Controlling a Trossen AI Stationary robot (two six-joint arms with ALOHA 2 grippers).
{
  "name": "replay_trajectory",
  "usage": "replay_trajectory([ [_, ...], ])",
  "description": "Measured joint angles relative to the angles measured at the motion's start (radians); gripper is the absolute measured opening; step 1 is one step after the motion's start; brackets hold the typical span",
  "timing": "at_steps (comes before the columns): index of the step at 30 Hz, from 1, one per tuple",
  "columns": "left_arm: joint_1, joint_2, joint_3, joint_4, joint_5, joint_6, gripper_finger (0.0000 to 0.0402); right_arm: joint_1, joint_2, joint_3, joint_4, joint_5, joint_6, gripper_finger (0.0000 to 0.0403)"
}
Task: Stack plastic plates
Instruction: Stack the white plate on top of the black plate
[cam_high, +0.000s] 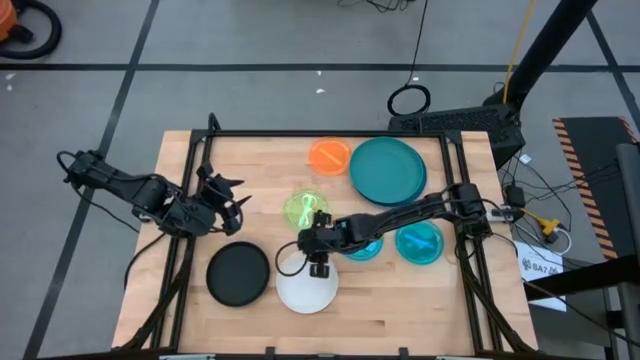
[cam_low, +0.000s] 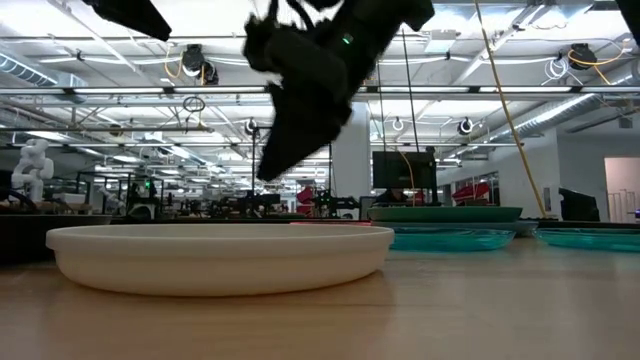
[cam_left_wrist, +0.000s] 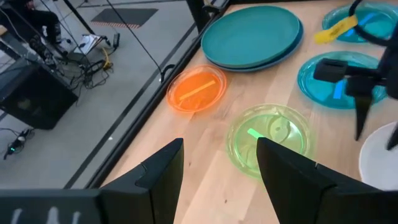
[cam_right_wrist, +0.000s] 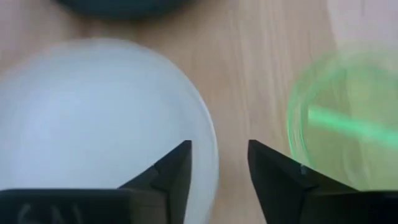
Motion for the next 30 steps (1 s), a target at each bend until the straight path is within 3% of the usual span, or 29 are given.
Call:
replay_trajectory([
  [8, -0.015, 0.029, 0.0, -0.001, -0.001, -0.012, 0.0209, -0.002, 0.038, 0.0, -0.067, -0.024, 0.066, 0.0182],
  [30, -0.02, 0.049, 0.0, 0.002, -0.003, -0.018, 0.0209, -0.002, 0.126, 0.001, 0.069, -0.024, 0.068, 0.0155],
])
